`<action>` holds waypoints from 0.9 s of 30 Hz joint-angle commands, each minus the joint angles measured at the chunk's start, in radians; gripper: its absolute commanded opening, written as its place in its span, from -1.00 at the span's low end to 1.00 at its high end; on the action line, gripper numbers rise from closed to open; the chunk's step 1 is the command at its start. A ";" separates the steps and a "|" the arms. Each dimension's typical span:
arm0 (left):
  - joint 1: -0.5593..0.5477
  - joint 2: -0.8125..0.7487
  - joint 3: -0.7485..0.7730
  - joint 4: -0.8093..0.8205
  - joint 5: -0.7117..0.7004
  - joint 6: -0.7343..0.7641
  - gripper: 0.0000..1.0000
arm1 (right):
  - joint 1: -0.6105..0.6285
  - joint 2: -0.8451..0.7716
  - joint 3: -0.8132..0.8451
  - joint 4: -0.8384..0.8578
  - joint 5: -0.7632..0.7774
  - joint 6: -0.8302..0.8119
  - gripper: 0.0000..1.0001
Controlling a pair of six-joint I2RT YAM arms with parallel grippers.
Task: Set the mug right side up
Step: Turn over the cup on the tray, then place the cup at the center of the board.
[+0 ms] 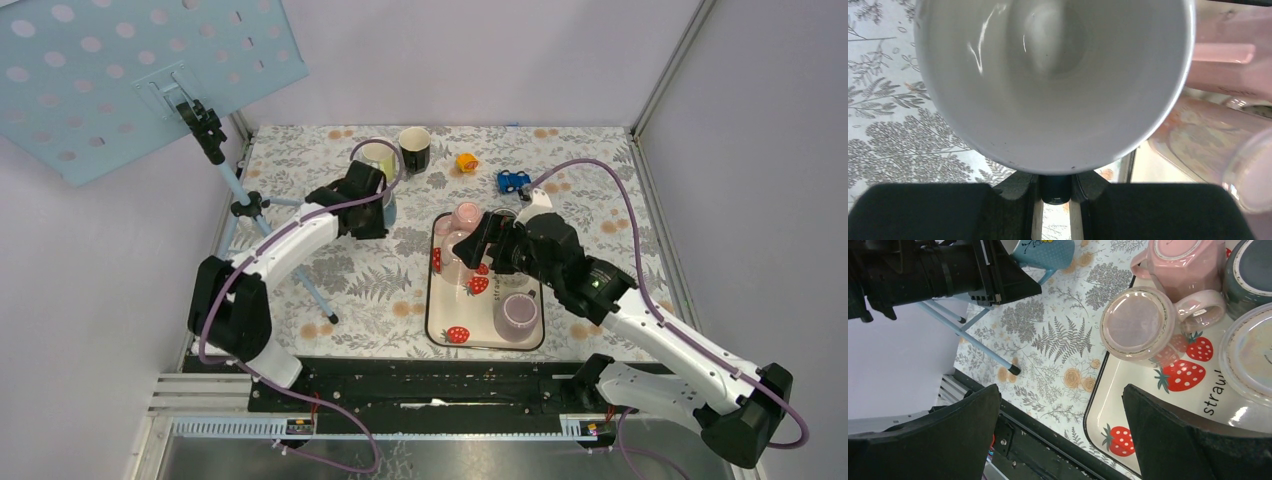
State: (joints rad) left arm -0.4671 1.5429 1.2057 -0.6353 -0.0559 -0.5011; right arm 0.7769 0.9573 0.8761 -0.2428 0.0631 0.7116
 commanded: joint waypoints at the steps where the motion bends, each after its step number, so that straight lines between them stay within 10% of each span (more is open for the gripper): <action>1: 0.023 0.041 0.085 0.052 -0.117 0.049 -1.00 | 0.005 0.008 0.059 -0.031 0.020 -0.045 0.99; 27: 0.191 0.332 0.263 0.129 -0.129 0.050 -1.00 | 0.005 -0.019 0.047 -0.051 -0.010 -0.042 0.99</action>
State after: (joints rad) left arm -0.2863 1.8774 1.3991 -0.5846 -0.1623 -0.4633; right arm 0.7769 0.9562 0.8875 -0.2893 0.0593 0.6819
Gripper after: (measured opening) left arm 0.223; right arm 0.994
